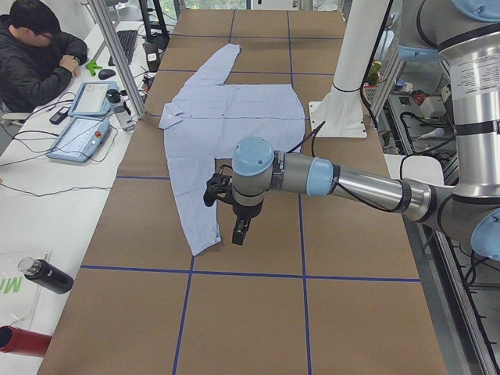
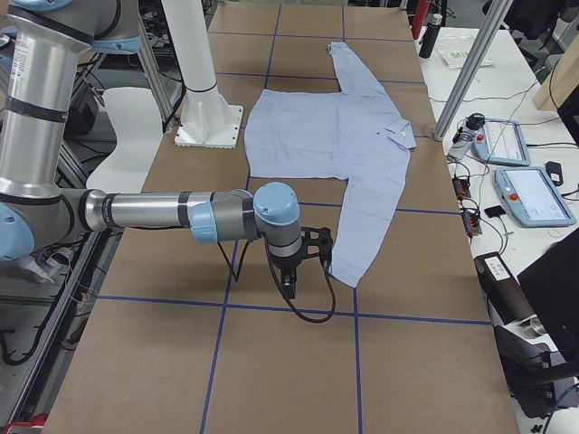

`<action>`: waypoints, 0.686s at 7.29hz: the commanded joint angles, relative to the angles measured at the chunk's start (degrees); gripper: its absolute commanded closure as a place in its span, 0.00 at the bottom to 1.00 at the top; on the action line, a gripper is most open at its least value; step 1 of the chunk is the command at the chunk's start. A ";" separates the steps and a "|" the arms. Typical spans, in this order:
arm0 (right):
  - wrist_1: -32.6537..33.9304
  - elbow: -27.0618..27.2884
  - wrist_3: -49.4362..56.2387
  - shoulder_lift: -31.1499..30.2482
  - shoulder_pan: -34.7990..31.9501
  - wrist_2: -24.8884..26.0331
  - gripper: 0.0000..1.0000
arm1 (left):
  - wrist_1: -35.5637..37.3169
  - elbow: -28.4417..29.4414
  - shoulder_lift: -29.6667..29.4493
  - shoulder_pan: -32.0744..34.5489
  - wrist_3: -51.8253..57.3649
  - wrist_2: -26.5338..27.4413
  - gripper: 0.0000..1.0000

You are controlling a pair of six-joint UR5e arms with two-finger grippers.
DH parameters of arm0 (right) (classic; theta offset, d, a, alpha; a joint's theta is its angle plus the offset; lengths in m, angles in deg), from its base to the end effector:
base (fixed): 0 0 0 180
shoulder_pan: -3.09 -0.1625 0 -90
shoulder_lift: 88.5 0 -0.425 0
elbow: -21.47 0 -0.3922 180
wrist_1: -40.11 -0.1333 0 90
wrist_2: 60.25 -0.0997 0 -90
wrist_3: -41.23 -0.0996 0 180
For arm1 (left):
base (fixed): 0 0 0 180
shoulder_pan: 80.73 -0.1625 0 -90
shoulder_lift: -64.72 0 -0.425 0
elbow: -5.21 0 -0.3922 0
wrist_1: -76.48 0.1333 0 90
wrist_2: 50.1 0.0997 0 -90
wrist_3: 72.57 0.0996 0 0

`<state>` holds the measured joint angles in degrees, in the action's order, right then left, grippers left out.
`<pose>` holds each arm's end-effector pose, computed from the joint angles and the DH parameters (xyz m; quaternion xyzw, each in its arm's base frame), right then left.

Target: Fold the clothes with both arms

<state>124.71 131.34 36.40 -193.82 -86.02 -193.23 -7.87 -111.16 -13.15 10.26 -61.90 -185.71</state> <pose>0.0593 -0.3904 0.5958 0.0624 -0.3685 0.0001 0.9275 -0.0690 -0.3987 0.5355 0.1079 0.3775 0.1065 0.9135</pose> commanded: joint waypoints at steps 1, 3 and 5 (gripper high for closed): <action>-0.05 0.18 -0.27 4.91 4.01 -0.26 0.00 | -4.73 1.22 -3.13 0.07 2.42 0.52 0.00; -0.14 -0.08 -0.18 10.10 8.49 0.09 0.00 | -7.84 5.36 -7.55 -0.02 2.16 0.61 0.00; -0.14 -4.02 -2.63 16.34 14.91 0.79 0.00 | -7.93 5.54 -7.38 -0.02 2.16 0.52 0.00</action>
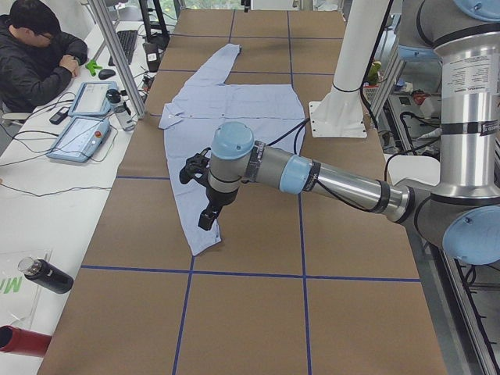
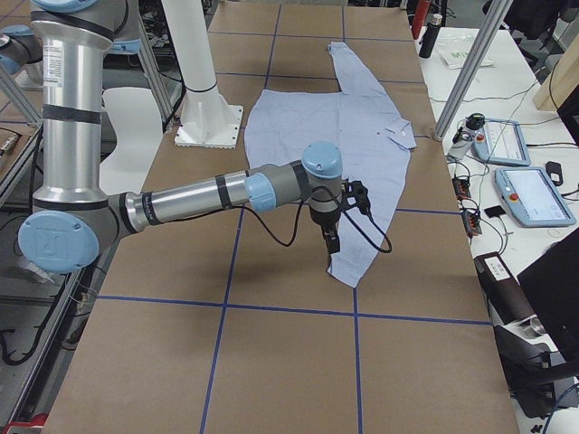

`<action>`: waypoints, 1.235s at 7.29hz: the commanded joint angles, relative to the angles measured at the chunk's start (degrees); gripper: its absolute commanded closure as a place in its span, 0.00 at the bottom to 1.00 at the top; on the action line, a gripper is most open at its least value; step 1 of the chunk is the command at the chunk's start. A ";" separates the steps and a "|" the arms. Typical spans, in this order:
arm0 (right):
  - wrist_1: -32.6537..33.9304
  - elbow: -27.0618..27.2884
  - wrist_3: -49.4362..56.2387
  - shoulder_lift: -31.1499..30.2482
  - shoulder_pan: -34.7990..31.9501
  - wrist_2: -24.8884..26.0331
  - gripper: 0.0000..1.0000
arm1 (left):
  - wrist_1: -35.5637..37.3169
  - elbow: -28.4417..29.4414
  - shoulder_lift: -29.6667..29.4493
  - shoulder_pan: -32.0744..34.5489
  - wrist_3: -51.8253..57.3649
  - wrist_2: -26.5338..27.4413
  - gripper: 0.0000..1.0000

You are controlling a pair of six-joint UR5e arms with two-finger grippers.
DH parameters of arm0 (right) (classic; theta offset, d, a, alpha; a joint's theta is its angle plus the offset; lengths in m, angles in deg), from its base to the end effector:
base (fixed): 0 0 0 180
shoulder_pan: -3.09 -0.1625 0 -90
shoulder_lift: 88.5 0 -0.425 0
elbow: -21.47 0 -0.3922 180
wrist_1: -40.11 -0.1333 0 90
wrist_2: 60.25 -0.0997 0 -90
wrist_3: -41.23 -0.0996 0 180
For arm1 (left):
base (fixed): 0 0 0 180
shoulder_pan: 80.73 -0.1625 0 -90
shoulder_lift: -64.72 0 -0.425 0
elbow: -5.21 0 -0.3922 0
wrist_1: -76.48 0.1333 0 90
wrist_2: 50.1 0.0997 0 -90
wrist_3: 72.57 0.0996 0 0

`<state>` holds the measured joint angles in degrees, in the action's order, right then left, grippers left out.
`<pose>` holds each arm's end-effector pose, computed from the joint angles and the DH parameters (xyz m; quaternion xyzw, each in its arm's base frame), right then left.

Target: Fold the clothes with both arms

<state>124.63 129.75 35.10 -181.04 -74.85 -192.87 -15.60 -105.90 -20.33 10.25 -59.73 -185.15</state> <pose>-0.0355 -0.4813 0.5129 0.1129 -0.3798 -0.1142 0.9110 -0.0706 -0.4556 0.5124 0.1909 0.3579 0.1546 0.9009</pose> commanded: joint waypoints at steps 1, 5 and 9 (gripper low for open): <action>-5.88 -6.80 0.05 3.50 5.67 1.39 0.00 | -0.30 0.55 -0.20 -0.01 -0.01 -0.03 0.00; -32.13 -23.10 0.15 3.68 10.68 4.37 0.01 | -0.47 1.34 -0.20 -0.01 -0.01 -0.39 0.00; -32.22 -25.29 8.31 3.59 12.99 10.62 0.03 | -0.56 1.34 -0.20 -0.01 0.08 -0.39 0.00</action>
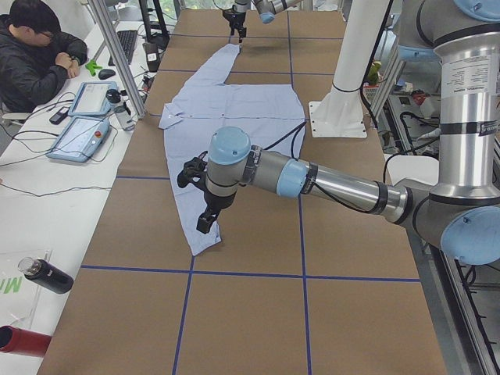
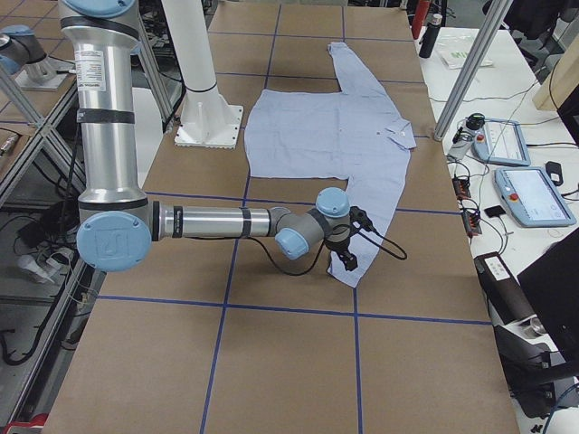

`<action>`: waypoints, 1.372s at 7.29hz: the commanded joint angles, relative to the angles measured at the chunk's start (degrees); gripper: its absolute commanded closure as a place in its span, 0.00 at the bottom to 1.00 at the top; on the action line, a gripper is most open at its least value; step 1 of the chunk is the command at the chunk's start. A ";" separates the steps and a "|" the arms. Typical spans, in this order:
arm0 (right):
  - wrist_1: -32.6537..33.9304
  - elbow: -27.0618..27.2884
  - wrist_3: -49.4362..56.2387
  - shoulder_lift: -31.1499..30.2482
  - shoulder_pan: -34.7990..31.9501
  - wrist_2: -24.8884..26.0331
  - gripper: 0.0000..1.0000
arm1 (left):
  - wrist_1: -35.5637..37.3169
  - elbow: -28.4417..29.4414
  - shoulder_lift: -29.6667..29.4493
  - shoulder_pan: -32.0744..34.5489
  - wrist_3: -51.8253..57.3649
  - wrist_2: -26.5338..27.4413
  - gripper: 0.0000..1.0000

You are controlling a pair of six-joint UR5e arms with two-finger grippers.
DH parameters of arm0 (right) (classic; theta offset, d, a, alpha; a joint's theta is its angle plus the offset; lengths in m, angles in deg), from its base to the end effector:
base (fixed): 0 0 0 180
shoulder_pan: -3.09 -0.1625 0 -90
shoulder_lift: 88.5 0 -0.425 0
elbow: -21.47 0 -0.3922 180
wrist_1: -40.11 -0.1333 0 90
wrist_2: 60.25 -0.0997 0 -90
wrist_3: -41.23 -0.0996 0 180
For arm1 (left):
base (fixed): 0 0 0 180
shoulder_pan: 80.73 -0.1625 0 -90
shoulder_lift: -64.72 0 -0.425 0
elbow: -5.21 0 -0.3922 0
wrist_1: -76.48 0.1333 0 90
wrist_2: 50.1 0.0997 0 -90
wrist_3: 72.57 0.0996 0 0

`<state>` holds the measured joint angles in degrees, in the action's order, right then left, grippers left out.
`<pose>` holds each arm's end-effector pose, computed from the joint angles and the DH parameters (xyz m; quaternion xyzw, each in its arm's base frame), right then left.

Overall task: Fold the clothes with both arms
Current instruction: 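Grasp the cuff nearest the right gripper and lift the sleeve inward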

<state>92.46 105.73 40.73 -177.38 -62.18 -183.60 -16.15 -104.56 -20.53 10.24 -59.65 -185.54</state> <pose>-0.1496 -0.5126 0.6344 0.2057 -0.3279 -0.2725 0.8809 -0.0701 -0.4587 0.5208 0.1866 0.3617 0.1538 0.9004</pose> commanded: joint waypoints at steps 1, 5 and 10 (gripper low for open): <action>-2.22 -2.94 3.22 -0.25 0.32 1.36 0.04 | 0.00 0.00 0.00 0.00 0.00 0.00 0.00; -5.94 -6.29 2.69 -0.07 1.73 1.36 0.11 | 0.00 0.00 0.00 0.00 0.00 0.00 0.00; -5.94 -6.21 2.52 0.10 1.82 1.36 0.44 | 0.00 0.27 0.00 0.00 0.00 -0.09 0.00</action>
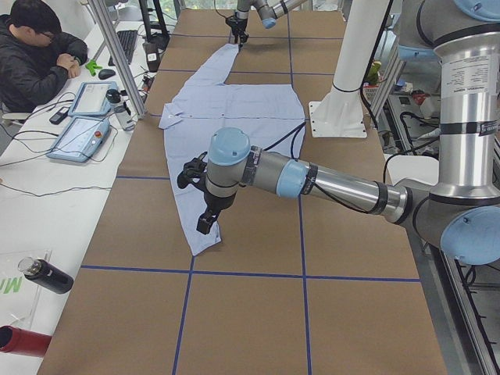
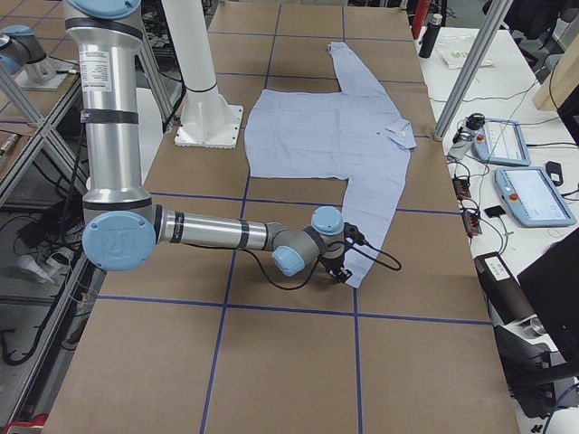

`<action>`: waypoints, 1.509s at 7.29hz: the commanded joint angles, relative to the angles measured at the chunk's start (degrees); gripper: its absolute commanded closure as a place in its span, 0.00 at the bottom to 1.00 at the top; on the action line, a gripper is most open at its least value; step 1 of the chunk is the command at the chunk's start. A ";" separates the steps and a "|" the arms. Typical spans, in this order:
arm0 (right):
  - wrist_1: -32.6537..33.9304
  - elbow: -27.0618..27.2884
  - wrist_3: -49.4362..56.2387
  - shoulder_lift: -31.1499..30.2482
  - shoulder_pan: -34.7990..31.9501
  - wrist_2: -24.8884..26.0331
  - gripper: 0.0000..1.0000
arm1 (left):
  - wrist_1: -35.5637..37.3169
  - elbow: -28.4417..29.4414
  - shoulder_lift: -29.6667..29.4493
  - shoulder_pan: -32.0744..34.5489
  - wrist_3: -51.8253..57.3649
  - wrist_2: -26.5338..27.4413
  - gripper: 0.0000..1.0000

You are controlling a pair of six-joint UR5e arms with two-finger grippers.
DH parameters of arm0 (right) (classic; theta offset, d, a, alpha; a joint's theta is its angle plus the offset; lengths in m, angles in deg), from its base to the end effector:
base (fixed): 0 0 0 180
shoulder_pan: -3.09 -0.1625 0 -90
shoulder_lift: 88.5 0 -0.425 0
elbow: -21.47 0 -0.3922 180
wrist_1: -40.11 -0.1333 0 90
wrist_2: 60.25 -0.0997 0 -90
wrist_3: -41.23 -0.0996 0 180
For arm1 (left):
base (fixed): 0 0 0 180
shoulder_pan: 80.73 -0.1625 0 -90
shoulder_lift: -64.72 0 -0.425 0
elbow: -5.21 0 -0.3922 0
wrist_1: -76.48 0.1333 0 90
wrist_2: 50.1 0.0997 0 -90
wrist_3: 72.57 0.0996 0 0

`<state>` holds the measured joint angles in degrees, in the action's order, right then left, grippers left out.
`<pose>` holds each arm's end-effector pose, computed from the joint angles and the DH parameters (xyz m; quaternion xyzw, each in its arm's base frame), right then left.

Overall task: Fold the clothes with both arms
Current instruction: 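Grasp the cuff nearest the right gripper and lift the sleeve inward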

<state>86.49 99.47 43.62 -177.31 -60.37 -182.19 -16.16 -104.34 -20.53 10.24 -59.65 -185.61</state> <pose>-0.1619 -0.5045 0.6780 0.2103 -0.3149 -0.3056 0.8736 -0.0700 -0.4589 0.5226 0.1850 0.3626 0.1532 0.9005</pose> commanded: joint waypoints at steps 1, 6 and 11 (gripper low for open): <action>0.03 0.05 -0.46 0.04 0.01 -0.06 0.45 | 0.00 0.04 0.00 0.00 0.00 -0.01 0.00; 0.12 -0.30 -0.64 -0.14 0.10 -0.41 1.00 | 0.00 -0.13 0.00 0.00 0.09 -0.01 0.00; 6.23 5.99 -6.13 2.40 -3.15 -4.89 1.00 | 0.00 -0.05 0.00 0.00 0.09 -0.01 0.00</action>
<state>88.84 101.60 41.42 -176.36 -62.70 -186.07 -16.15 -104.40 -20.53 10.24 -59.63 -185.63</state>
